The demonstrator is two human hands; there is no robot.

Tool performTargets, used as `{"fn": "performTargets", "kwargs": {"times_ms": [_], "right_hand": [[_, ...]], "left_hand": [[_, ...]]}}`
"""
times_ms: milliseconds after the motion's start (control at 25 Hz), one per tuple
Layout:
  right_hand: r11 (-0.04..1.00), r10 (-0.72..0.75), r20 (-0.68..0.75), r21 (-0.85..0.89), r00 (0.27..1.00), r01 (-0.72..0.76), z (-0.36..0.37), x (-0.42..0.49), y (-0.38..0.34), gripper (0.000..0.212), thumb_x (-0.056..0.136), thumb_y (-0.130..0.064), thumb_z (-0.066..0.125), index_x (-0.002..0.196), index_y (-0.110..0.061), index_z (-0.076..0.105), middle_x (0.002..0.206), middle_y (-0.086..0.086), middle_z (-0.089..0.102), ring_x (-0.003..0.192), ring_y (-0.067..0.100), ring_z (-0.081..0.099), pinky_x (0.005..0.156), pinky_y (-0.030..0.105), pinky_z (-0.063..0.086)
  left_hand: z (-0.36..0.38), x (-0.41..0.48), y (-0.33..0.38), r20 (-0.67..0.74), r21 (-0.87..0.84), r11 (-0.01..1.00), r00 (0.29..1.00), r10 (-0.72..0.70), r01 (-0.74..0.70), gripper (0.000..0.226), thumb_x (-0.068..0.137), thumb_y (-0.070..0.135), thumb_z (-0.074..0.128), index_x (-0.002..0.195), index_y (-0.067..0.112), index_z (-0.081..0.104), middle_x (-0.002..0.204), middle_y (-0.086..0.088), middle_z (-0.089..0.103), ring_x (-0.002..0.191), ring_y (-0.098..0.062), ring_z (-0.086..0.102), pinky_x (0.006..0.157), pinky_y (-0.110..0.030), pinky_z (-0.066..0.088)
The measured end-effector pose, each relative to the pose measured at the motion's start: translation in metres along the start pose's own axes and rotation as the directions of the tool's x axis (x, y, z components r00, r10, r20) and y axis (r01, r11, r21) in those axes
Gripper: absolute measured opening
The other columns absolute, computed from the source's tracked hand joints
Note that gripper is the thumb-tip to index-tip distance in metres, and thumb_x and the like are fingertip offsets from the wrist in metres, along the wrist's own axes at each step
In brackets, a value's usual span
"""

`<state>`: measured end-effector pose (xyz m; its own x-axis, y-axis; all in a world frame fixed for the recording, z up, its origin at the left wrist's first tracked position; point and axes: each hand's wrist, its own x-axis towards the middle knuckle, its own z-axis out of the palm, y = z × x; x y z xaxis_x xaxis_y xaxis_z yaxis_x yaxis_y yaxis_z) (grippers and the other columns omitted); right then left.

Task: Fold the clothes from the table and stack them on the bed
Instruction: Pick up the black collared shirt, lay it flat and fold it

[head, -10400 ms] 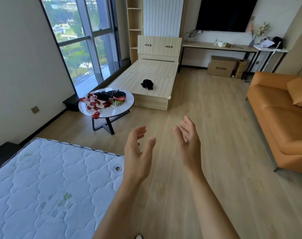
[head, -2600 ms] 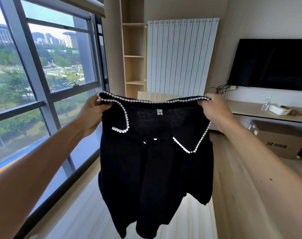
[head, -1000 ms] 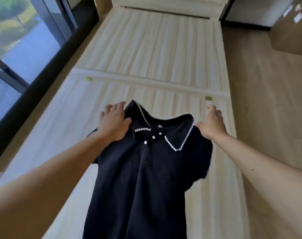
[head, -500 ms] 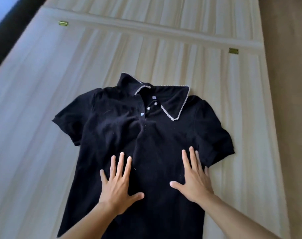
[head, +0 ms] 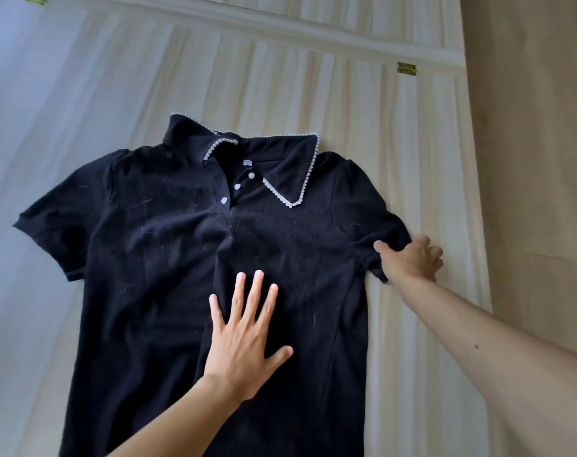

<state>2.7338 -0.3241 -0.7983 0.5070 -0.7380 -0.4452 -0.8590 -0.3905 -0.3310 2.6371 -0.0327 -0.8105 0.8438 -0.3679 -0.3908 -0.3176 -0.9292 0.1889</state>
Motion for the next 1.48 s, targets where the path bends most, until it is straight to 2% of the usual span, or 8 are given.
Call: {"fn": "performTargets", "kwargs": {"times_ms": [160,320,560,680,880,1120,1320,1480], "right_hand": [[0.966,-0.086,0.052,0.247,0.995,0.07,-0.013,0.023,-0.014,0.039,0.074,-0.002,0.064,0.111,-0.012,0.058,0.12,0.01,0.063,0.095,0.028,0.061,0.072,0.027,0.046],[0.871,-0.366,-0.214,0.266,0.906,0.414,-0.045,0.025,-0.02,0.054,0.077,0.016,0.049,0.121,-0.015,0.051,0.123,0.003,0.038,0.097,0.019,0.05,0.071,0.005,0.038],[0.946,0.01,0.085,0.321,0.996,-0.037,-0.028,0.015,-0.023,0.095,0.081,-0.056,0.07,0.153,-0.014,0.025,0.153,0.01,0.033,0.134,0.035,0.046,0.102,0.045,0.043],[0.974,0.009,0.187,0.219,0.982,-0.051,-0.013,0.01,-0.033,0.092,0.073,-0.033,0.085,0.142,-0.01,0.029,0.145,0.012,0.039,0.116,0.035,0.053,0.084,0.039,0.047],[0.907,-0.144,0.114,0.412,0.983,0.085,-0.024,-0.011,-0.069,0.058,0.082,-0.002,0.061,0.137,-0.014,0.045,0.13,0.003,0.056,0.098,0.02,0.054,0.073,0.028,0.046],[0.618,-0.758,0.15,0.48,0.635,0.623,-0.009,-0.085,-0.123,0.078,0.076,-0.016,0.064,0.148,-0.025,0.037,0.116,-0.003,0.056,0.101,0.013,0.058,0.086,0.025,0.049],[0.585,-0.78,0.238,-0.055,0.579,0.809,0.041,-0.073,-0.093,0.06,0.094,-0.023,0.055,0.152,-0.017,0.038,0.155,0.008,0.034,0.144,0.029,0.034,0.115,0.043,0.034],[0.516,-0.573,0.491,-0.406,0.656,0.754,0.057,-0.064,-0.064,0.089,0.092,-0.036,0.059,0.16,-0.03,0.003,0.169,0.004,-0.015,0.156,0.028,-0.012,0.124,0.057,0.006]], "left_hand": [[0.009,0.002,0.013,0.066,0.062,0.998,0.997,-0.037,0.033,0.116,0.071,0.085,0.044,0.162,0.019,0.016,0.171,-0.009,-0.002,0.157,-0.035,-0.003,0.112,-0.077,0.018],[0.007,0.002,0.015,0.071,0.086,0.995,0.996,-0.054,0.047,0.124,0.065,0.09,0.045,0.162,0.019,0.017,0.171,-0.009,0.0,0.157,-0.036,-0.002,0.112,-0.078,0.014],[0.009,-0.001,0.04,0.045,0.049,0.993,0.993,0.105,-0.107,0.129,0.058,0.089,0.056,0.161,0.019,0.021,0.171,-0.011,0.001,0.157,-0.037,-0.001,0.117,-0.07,0.019],[0.017,-0.002,0.049,0.099,0.019,0.993,0.989,0.111,-0.113,0.129,0.06,0.09,0.051,0.163,0.022,0.012,0.171,-0.009,-0.008,0.156,-0.036,-0.01,0.119,-0.069,0.017],[0.011,0.0,0.05,0.122,0.005,0.994,0.987,0.108,-0.11,0.127,0.069,0.085,0.053,0.16,0.027,-0.013,0.164,-0.005,-0.034,0.149,-0.033,-0.035,0.121,-0.066,-0.004],[-0.003,-0.002,0.044,0.068,-0.115,0.989,0.992,0.106,-0.097,0.102,0.082,0.073,0.043,0.163,0.021,0.006,0.169,-0.005,-0.016,0.153,-0.03,-0.025,0.123,-0.061,0.006],[-0.006,-0.014,0.016,0.026,-0.138,0.981,0.99,0.138,-0.133,0.09,0.087,0.061,0.042,0.162,0.022,0.011,0.17,-0.008,-0.011,0.155,-0.03,-0.018,0.124,-0.057,0.008],[0.029,-0.043,0.039,0.16,0.031,0.879,0.87,0.465,-0.476,0.076,0.08,0.061,0.035,0.15,0.034,0.04,0.168,-0.009,0.022,0.155,-0.036,0.017,0.12,-0.065,0.011]]}}
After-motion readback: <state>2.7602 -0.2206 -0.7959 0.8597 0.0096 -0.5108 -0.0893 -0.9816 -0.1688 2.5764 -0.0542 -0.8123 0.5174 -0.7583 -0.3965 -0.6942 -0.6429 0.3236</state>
